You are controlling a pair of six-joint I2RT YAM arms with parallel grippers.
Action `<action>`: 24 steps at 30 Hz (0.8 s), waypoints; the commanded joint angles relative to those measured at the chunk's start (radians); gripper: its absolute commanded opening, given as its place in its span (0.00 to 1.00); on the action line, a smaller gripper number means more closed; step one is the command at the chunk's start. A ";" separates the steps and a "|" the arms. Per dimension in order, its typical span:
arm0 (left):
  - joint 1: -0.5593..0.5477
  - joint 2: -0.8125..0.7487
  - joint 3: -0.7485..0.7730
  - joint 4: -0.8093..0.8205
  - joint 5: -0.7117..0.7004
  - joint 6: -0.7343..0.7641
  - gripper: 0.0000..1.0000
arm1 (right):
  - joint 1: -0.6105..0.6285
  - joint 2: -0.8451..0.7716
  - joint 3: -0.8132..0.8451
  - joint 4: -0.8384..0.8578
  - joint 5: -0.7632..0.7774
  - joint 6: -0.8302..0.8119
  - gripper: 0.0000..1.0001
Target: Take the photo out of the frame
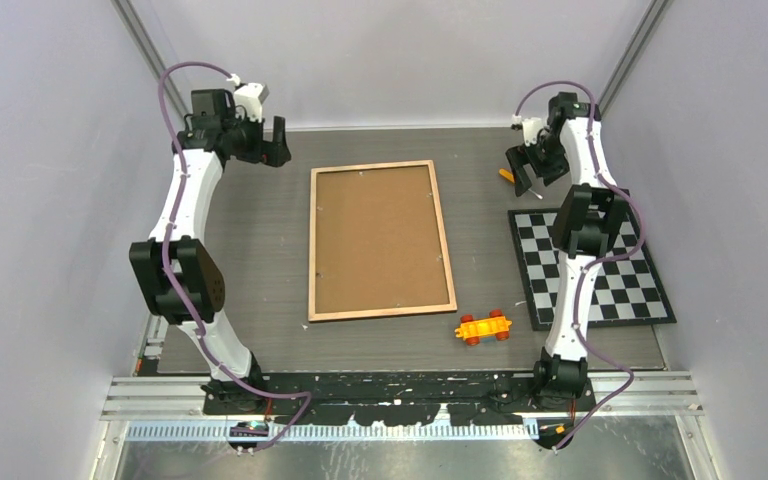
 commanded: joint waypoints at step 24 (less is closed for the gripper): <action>-0.140 0.048 0.080 -0.116 0.059 0.074 1.00 | -0.004 0.120 0.070 0.111 0.049 -0.160 0.62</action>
